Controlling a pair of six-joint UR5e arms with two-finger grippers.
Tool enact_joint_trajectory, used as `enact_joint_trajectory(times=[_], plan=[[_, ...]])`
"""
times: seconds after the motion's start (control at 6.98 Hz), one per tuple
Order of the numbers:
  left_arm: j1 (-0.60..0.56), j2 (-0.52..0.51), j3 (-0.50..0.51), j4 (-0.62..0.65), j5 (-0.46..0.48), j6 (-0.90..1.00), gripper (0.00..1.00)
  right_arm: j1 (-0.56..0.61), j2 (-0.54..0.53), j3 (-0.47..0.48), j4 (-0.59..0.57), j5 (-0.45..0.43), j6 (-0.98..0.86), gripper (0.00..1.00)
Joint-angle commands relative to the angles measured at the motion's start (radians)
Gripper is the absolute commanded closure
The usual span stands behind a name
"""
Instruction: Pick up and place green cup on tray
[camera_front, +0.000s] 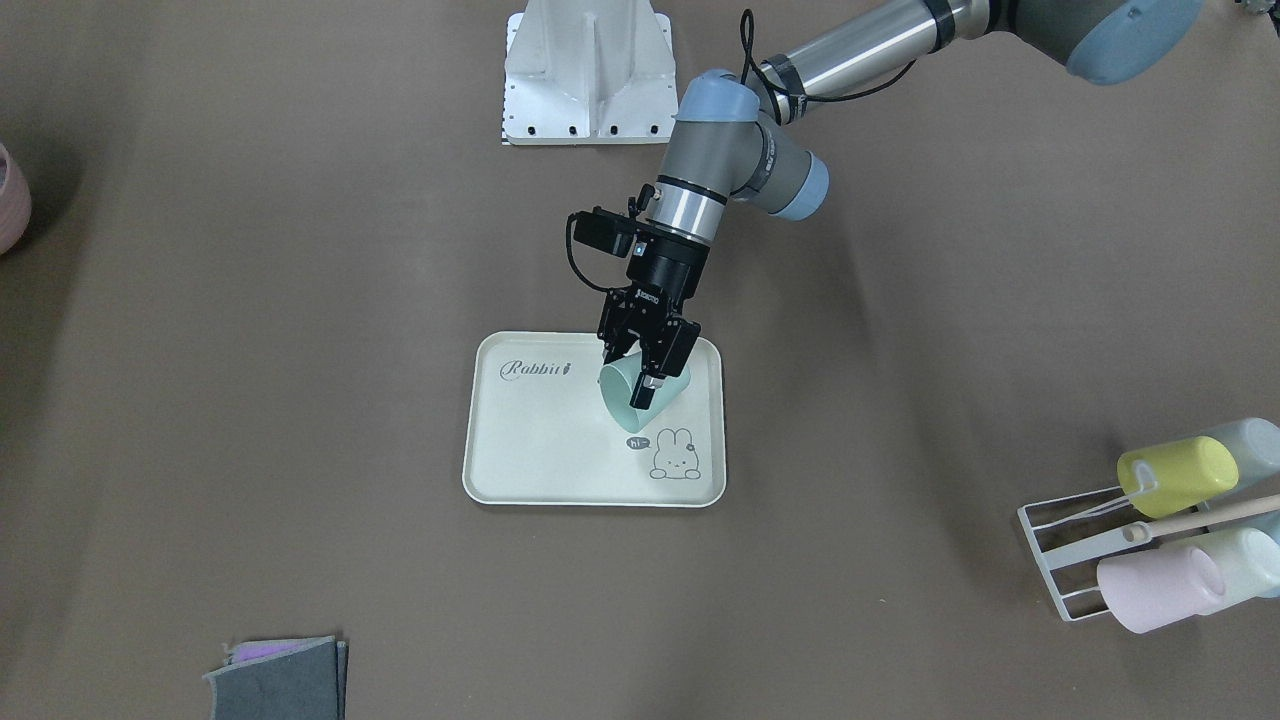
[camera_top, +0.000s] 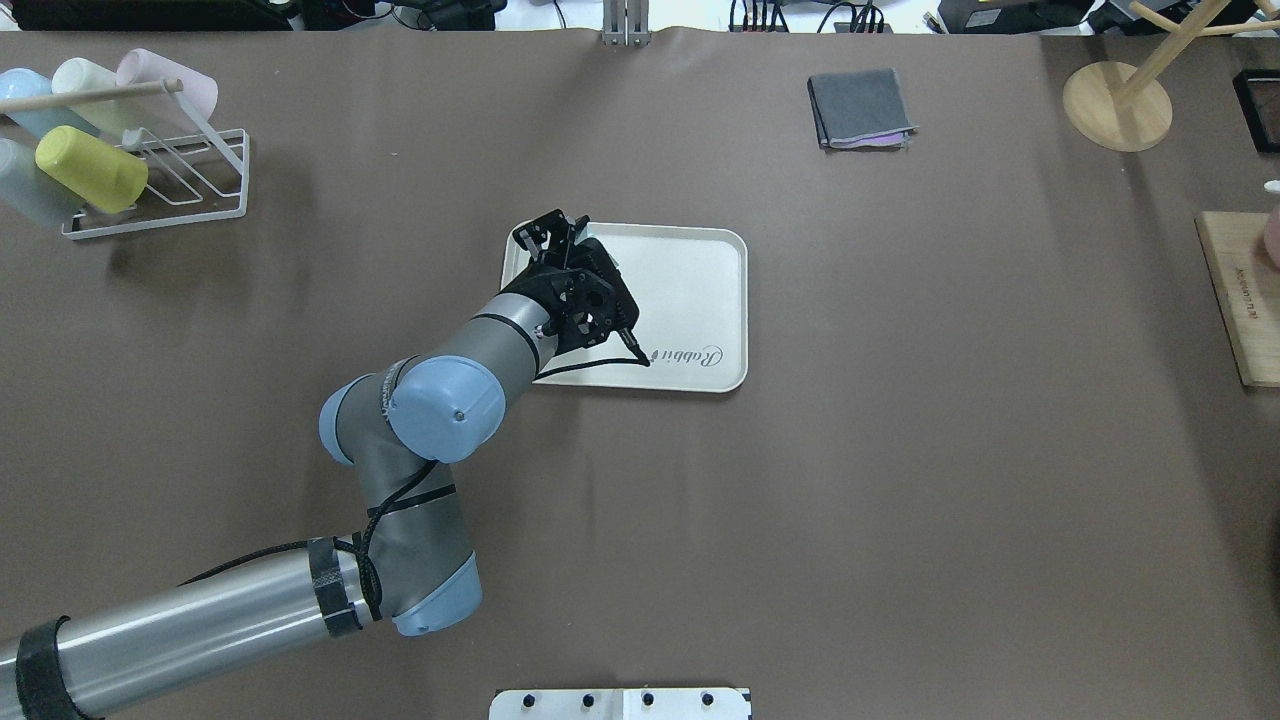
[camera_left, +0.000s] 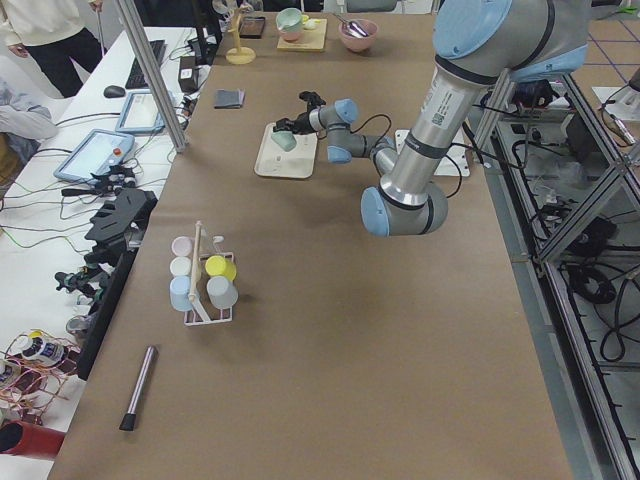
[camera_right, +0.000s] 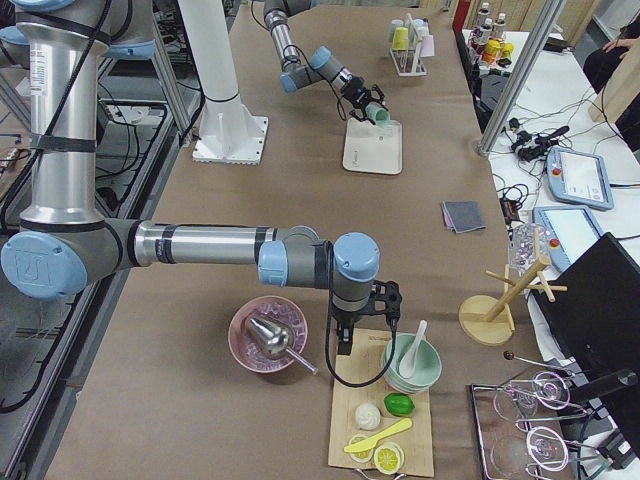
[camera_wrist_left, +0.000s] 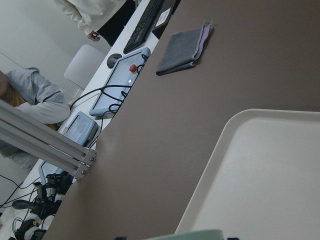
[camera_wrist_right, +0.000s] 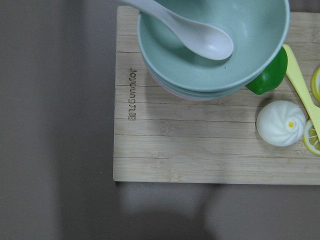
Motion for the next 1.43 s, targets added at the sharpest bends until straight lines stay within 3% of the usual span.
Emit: enact_joint_trajectory(times=[0.0,0.43,1.29], plan=[[0.0,-0.034,0.045,-0.108,0.005,-0.077,0.3,-0.002,0.0,0.0,-0.001,-0.002,0.0,0.0],[0.002,-0.074,0.082,-0.236,0.02,-0.184,0.3,-0.002,0.002,0.0,0.001,-0.009,0.0,0.0],[0.032,-0.074,0.174,-0.283,0.029,-0.261,0.31,-0.003,0.003,0.0,-0.001,-0.015,0.0,0.0]])
